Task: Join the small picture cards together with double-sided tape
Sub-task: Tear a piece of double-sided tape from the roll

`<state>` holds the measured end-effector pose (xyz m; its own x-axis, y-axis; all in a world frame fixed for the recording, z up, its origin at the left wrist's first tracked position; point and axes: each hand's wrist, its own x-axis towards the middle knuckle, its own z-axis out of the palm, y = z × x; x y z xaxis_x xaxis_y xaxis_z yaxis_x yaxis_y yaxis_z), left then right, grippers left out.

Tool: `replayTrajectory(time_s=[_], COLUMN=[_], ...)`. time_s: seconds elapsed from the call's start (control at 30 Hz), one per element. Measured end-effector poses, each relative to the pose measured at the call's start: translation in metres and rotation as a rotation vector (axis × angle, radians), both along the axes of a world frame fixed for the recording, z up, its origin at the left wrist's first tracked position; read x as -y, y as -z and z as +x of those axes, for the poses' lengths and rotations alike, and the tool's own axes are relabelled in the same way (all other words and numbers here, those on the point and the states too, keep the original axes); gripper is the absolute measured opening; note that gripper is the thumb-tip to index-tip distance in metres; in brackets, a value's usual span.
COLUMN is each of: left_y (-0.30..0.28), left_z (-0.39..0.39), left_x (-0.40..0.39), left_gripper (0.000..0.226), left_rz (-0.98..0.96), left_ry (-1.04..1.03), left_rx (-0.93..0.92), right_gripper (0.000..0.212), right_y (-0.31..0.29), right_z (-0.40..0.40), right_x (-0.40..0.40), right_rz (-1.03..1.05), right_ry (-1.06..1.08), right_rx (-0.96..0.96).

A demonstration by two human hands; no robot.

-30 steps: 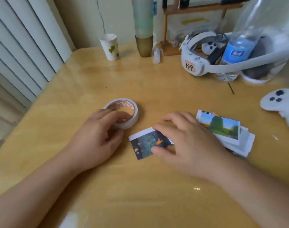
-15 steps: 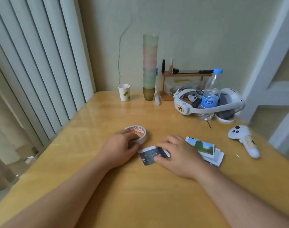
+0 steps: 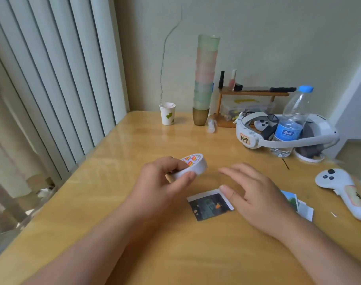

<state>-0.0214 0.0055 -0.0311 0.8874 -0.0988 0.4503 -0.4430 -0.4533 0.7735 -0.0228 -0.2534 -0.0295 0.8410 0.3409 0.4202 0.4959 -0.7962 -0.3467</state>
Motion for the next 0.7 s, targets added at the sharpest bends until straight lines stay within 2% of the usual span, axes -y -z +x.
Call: replayTrajectory(time_s=[0.1,0.2,0.37,0.5,0.7], left_y=[-0.006,-0.003,-0.001,-0.004,-0.003], left_z=[-0.008,-0.014,-0.015,-0.018,-0.022], left_x=[0.013,0.023,0.033,0.036,0.047], left_gripper=[0.014,0.021,0.028,0.036,0.035], left_rz=[-0.173,-0.256,-0.247,-0.136,-0.126], left_ry=[0.106,0.150,0.111,0.042,-0.018], left_rx=[-0.080,-0.108,-0.062,-0.010,0.084], right_gripper=[0.030,0.032,0.033,0.035,0.029], right_y=[-0.016,-0.027,-0.021,-0.013,-0.003], right_z=[-0.009,-0.015,-0.005,-0.005,-0.004], right_x=[-0.012,-0.027,-0.041,-0.044,-0.043], right_rz=[0.200,0.325,0.329,0.385,0.406], right_ry=[-0.076,-0.148,-0.148,-0.108,-0.098], right_rx=[0.229,0.210,0.381,0.501,0.569])
